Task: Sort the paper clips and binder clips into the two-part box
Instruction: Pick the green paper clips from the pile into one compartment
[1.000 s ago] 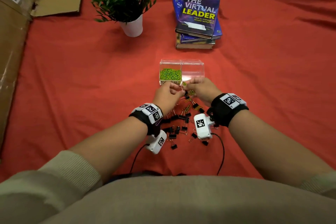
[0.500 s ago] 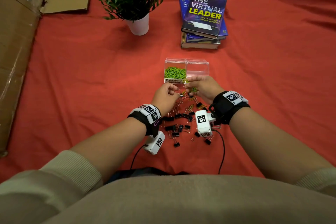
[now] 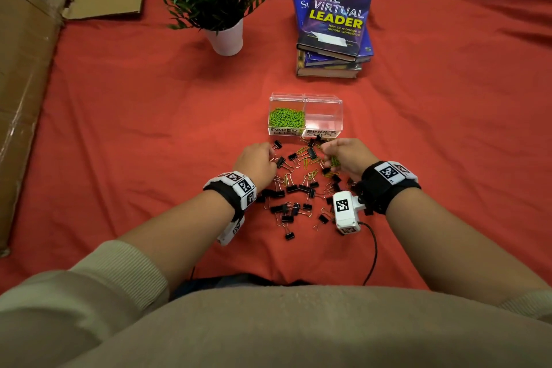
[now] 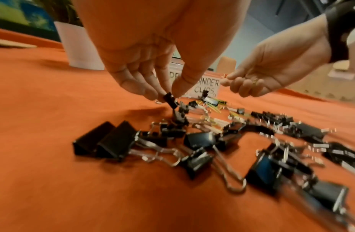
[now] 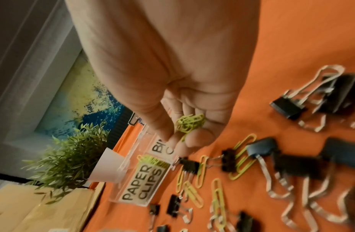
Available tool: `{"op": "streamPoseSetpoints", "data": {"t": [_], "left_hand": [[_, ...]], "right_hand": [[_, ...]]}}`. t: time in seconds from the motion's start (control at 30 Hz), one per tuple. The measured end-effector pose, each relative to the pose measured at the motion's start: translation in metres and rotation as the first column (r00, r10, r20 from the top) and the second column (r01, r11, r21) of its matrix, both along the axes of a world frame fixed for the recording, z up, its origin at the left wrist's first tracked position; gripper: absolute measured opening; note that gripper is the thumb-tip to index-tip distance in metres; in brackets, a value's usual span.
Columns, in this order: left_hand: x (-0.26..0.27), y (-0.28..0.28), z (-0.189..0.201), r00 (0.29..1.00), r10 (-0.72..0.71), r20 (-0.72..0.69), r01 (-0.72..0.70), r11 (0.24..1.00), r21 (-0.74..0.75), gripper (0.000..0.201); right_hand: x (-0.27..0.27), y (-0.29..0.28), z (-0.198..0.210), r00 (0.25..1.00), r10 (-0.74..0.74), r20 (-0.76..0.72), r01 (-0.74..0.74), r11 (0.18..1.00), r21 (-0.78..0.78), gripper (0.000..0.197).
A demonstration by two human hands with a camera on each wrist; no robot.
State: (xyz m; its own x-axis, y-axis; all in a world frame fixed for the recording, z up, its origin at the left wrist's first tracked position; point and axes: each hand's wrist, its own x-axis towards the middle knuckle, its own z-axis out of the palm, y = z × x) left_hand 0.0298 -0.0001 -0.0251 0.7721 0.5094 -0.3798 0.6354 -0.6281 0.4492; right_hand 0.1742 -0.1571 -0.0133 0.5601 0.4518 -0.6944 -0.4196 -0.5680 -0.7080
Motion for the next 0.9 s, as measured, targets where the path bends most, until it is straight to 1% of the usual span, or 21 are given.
{"op": "streamPoseSetpoints", "data": {"t": [0.07, 0.13, 0.2, 0.23, 0.27, 0.33, 0.4, 0.43, 0.53, 0.57, 0.7, 0.77, 0.83, 0.9], "left_hand": [[-0.003, -0.002, -0.003, 0.999, -0.024, 0.03, 0.021, 0.994, 0.108, 0.025], [-0.002, -0.006, -0.004, 0.994, -0.078, 0.071, 0.066, 0.986, 0.155, 0.022], [-0.001, -0.011, -0.004, 0.976, -0.208, 0.065, 0.195, 0.966, 0.17, 0.017], [0.0, -0.015, -0.004, 0.962, -0.271, 0.037, 0.259, 0.948, 0.186, 0.016], [0.001, -0.018, -0.005, 0.949, -0.315, -0.007, 0.31, 0.928, 0.21, 0.018], [0.002, -0.023, -0.008, 0.931, -0.35, -0.101, 0.364, 0.893, 0.264, 0.027], [0.002, -0.026, -0.012, 0.927, -0.341, -0.156, 0.373, 0.88, 0.293, 0.035], [0.002, -0.026, -0.013, 0.928, -0.336, -0.163, 0.371, 0.88, 0.298, 0.036], [0.002, -0.029, -0.015, 0.931, -0.333, -0.151, 0.364, 0.884, 0.295, 0.034], [0.001, -0.03, -0.015, 0.933, -0.331, -0.143, 0.359, 0.886, 0.294, 0.033], [-0.001, -0.033, -0.014, 0.942, -0.305, -0.141, 0.334, 0.896, 0.294, 0.034], [-0.001, -0.034, -0.014, 0.948, -0.278, -0.155, 0.311, 0.911, 0.271, 0.03], [0.001, -0.033, -0.015, 0.957, -0.234, -0.173, 0.27, 0.936, 0.227, 0.022], [0.002, -0.033, -0.013, 0.962, -0.192, -0.192, 0.228, 0.955, 0.188, 0.019]], "right_hand": [[0.0, -0.007, -0.001, 0.995, 0.043, 0.088, -0.036, 0.996, -0.08, 0.007], [-0.001, -0.012, -0.006, 0.957, 0.188, 0.221, -0.143, 0.969, -0.203, 0.007], [-0.004, -0.013, -0.011, 0.855, 0.399, 0.332, -0.274, 0.89, -0.364, 0.007], [-0.005, -0.013, -0.013, 0.797, 0.49, 0.353, -0.32, 0.838, -0.442, 0.006], [-0.007, -0.013, -0.015, 0.746, 0.557, 0.365, -0.347, 0.793, -0.501, 0.008], [-0.011, -0.012, -0.016, 0.675, 0.638, 0.37, -0.374, 0.728, -0.574, 0.015], [-0.012, -0.011, -0.017, 0.634, 0.682, 0.364, -0.393, 0.689, -0.609, 0.019], [-0.011, -0.01, -0.017, 0.634, 0.685, 0.359, -0.393, 0.685, -0.613, 0.02], [-0.011, -0.013, -0.018, 0.673, 0.646, 0.359, -0.373, 0.716, -0.59, 0.018], [-0.011, -0.015, -0.018, 0.676, 0.645, 0.357, -0.374, 0.717, -0.588, 0.017], [-0.017, -0.021, -0.021, 0.621, 0.697, 0.358, -0.394, 0.673, -0.626, 0.02], [-0.019, -0.019, -0.025, 0.597, 0.721, 0.352, -0.404, 0.648, -0.645, 0.018], [-0.022, -0.017, -0.026, 0.585, 0.741, 0.329, -0.424, 0.625, -0.655, 0.013], [-0.025, -0.017, -0.025, 0.574, 0.754, 0.32, -0.432, 0.611, -0.664, 0.013]]}}
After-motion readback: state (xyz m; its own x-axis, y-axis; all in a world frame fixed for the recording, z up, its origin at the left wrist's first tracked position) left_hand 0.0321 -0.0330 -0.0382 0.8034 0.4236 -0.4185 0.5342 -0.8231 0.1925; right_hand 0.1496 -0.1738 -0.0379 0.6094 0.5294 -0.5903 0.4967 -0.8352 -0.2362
